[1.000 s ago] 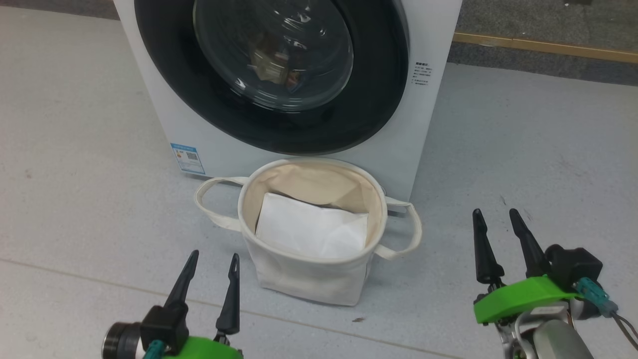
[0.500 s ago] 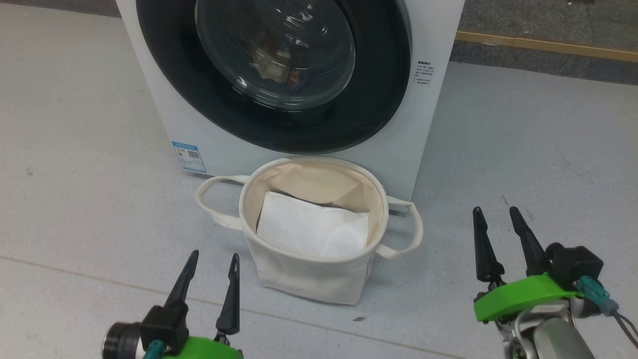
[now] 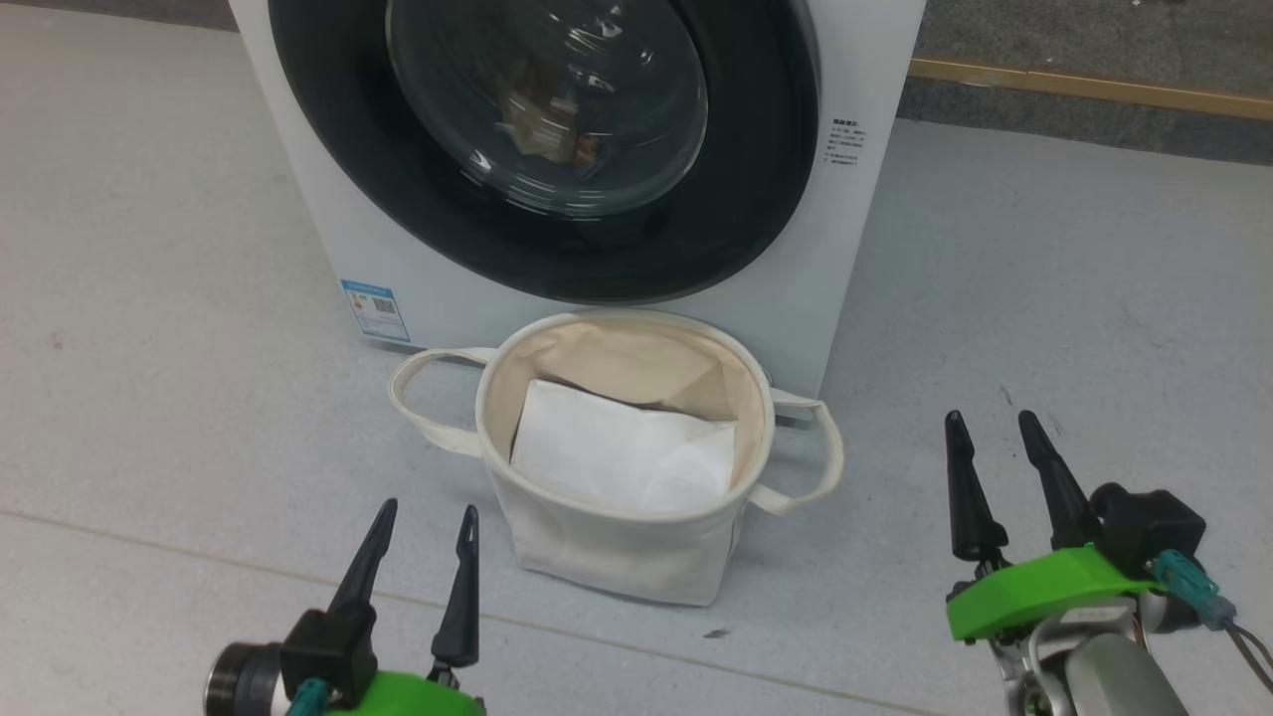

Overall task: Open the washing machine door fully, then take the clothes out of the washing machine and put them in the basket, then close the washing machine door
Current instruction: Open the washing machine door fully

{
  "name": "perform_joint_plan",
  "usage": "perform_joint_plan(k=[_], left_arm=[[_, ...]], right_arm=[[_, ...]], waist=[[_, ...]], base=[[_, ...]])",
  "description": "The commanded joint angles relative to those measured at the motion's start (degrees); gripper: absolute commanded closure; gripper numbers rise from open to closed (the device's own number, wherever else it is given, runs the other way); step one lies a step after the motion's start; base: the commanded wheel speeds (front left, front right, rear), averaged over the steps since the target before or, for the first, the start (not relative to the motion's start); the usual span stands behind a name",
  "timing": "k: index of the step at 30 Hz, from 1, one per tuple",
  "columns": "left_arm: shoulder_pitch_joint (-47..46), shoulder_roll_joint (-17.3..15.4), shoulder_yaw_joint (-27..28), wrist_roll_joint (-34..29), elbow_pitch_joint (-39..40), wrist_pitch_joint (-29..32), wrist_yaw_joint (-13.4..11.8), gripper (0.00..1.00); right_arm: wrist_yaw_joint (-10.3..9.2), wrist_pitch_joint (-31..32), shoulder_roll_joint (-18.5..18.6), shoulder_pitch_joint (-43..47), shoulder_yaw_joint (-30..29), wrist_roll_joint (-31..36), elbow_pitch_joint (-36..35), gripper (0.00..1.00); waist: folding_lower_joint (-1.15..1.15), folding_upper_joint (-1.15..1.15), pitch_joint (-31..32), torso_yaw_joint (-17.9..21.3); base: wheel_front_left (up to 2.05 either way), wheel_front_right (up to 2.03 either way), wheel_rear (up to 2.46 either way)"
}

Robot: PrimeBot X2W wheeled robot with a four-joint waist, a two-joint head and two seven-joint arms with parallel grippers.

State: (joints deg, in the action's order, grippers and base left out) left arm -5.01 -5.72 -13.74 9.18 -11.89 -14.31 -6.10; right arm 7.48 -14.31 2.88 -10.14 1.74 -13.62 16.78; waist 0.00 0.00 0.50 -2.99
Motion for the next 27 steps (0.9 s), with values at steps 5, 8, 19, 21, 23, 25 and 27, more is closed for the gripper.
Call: perform_joint_plan(k=[5, 8, 19, 21, 23, 25, 27], left_arm=[[-2.1, -0.2, 1.8, -0.2, 1.9, -0.7, -0.4, 0.0], [-2.2, -0.2, 1.8, -0.2, 1.9, -0.7, -0.4, 0.0], [-4.5, -0.2, 1.3, -0.3, 1.6, -0.7, 0.1, 0.0], [-5.3, -0.3, 1.2, -0.4, 1.6, -0.7, 0.2, 0.0], [-6.4, -0.3, 1.0, -0.6, 1.8, -0.7, 0.3, 0.0], [-7.6, -0.2, 0.8, -0.8, 2.0, -0.7, 0.5, 0.0], [-8.8, 0.0, 0.4, -1.2, 2.2, -0.7, 0.6, 0.0]], right_arm=[[0.01, -0.7, 0.0, -2.4, 1.3, 0.4, -2.0, 0.0], [0.01, -0.7, 0.0, -2.6, 1.3, -0.2, -1.2, 0.97], [0.01, 5.3, 0.0, -17.5, -2.3, -43.1, 12.0, 1.0], [0.01, 7.5, 0.0, -21.6, -3.2, -50.0, 13.3, 1.0], [0.01, 10.2, 0.0, -25.7, -4.3, -55.3, 14.6, 1.0], [0.01, 12.9, 0.1, -29.5, -5.7, -58.4, 16.1, 1.0], [0.01, 16.0, 0.5, -33.2, -7.1, -60.7, 18.1, 1.0]], waist=[[0.0, 0.0, -0.2, 0.0], [0.0, 0.0, -0.6, 0.0], [0.0, 0.0, -7.0, 0.5], [0.0, 0.0, -9.2, 0.4], [0.0, 0.0, -11.5, 0.2], [0.0, 0.0, -13.7, -0.3], [0.0, 0.0, -15.8, -0.8]], base=[[0.0, 0.0, 0.0], [0.0, 0.0, 0.0], [0.0, 0.0, 0.0], [0.0, 0.0, 0.0], [0.0, 0.0, 0.0], [0.0, 0.0, 0.0], [0.0, 0.0, 0.0]])
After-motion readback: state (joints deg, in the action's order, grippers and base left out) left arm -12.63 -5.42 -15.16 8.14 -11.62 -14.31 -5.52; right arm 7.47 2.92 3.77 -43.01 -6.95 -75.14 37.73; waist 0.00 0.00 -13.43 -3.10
